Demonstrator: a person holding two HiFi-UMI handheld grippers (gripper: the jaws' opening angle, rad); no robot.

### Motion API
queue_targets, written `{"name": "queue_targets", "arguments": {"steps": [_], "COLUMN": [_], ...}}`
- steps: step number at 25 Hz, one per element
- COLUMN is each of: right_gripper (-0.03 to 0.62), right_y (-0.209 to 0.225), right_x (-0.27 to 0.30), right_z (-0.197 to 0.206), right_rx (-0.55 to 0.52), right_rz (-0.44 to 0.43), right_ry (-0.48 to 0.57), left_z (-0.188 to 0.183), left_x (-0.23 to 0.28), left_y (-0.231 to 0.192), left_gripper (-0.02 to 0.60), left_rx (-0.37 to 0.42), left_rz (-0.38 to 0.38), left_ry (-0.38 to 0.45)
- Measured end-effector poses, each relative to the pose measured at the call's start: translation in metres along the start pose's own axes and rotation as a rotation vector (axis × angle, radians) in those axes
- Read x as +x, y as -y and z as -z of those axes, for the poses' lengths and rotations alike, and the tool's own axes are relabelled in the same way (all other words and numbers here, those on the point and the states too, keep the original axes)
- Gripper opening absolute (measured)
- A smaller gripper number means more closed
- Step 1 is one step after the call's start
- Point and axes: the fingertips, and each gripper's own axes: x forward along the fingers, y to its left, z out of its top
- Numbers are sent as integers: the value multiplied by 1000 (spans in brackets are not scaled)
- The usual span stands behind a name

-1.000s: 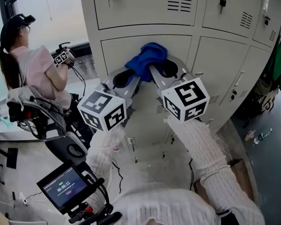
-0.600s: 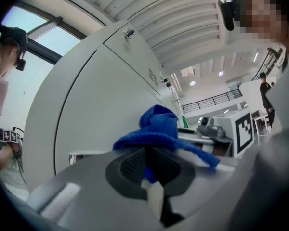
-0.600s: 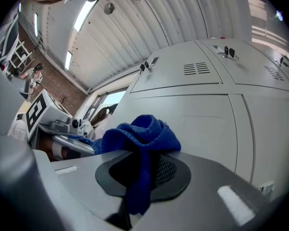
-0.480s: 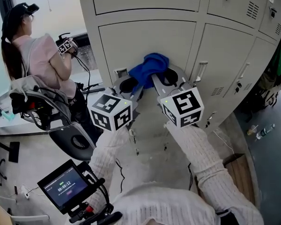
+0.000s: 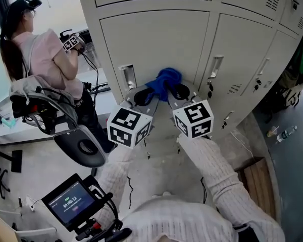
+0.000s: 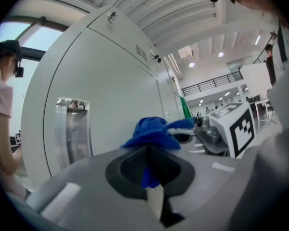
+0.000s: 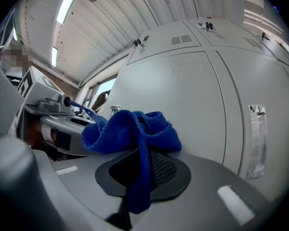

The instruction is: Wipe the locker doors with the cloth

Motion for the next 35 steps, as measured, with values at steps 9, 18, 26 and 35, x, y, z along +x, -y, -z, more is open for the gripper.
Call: {"name": "queue_targets", "arguments": {"steps": [9,18,26,35], "right_gripper": [46,46,46,46], "right_y": [-13,-29,-39,-43], "right_x": [-1,-4,-6,-5], "right_z": [46,100,129,141], "right_rx": [38,102,139,152], "right_rz": [-9,-20,-35,-27], "right_ry": [-93,-206,-296,-373], "left_z": [53,115,150,161], "left_x": [1,3,4,3], "left_y": [2,7,8,7], "left_gripper": [3,3,3,3], "left_rx": [-154,-266,-334,-381], "left_rz": [18,11,4,-14], "left_ry": [-49,-185,-236,-256]}}
